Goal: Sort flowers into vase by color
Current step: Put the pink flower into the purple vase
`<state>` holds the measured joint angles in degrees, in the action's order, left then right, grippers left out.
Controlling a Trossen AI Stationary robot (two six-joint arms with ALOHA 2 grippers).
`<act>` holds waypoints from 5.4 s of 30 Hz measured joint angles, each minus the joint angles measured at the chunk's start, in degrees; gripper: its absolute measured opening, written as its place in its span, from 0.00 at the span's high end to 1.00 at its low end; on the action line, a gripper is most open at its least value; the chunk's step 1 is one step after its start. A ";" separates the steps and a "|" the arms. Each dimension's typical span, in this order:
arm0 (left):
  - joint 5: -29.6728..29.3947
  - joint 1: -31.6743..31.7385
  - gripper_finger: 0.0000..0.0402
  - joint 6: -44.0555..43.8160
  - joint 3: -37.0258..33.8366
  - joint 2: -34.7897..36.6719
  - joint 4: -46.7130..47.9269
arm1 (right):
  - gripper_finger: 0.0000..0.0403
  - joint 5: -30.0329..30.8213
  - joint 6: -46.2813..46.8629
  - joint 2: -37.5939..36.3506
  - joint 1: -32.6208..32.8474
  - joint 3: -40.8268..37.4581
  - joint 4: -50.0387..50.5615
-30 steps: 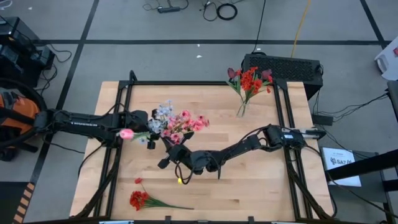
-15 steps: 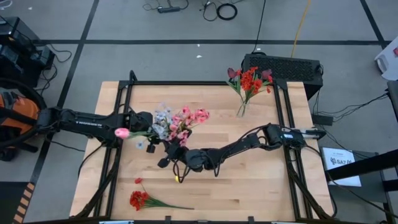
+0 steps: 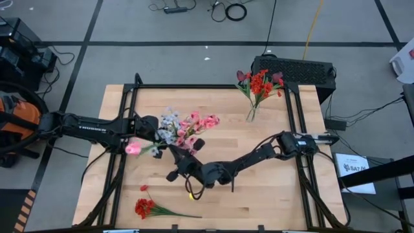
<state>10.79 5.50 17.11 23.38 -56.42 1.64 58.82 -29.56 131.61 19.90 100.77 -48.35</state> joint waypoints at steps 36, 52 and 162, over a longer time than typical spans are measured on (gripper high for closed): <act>-0.11 -0.02 0.67 -0.18 0.00 0.00 -1.54 | 1.00 -2.25 16.27 0.50 -2.58 -0.02 21.38; -0.81 0.00 0.67 -0.18 0.00 0.02 -1.58 | 1.00 1.48 13.24 -5.40 0.86 -0.04 20.13; -31.85 -48.31 0.98 -27.08 0.01 12.20 -15.89 | 1.00 -38.30 58.34 -9.55 1.40 -13.07 30.27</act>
<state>-21.06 -42.82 -9.97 23.39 -44.23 -14.25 20.51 28.78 122.06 21.30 87.70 -18.09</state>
